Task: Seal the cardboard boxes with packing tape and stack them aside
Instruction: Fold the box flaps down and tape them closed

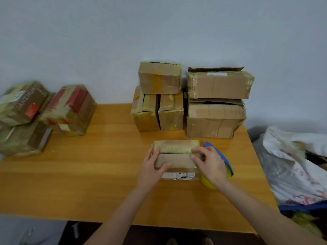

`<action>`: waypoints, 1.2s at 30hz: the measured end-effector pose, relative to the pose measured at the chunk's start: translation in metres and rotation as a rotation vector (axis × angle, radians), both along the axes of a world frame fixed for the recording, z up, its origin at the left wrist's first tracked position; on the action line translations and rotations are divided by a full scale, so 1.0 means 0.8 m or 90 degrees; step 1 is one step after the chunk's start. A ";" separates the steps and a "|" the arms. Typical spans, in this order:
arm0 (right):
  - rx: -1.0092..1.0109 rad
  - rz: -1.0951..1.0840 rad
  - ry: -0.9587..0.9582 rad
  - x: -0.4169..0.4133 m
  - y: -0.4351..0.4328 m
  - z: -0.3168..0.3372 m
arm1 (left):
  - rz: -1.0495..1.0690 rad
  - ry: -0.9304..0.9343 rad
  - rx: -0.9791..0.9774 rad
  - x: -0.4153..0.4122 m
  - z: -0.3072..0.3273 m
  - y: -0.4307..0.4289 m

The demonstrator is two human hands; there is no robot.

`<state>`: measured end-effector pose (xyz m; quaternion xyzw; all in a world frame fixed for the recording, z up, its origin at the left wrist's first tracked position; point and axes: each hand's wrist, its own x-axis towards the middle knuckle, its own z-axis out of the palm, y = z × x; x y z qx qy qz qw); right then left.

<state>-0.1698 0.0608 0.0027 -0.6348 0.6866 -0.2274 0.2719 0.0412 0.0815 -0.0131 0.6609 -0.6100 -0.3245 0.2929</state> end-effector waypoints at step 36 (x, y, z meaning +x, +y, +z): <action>0.271 -0.137 -0.304 -0.145 -0.043 0.068 | -0.184 -0.218 -0.005 0.016 0.015 -0.018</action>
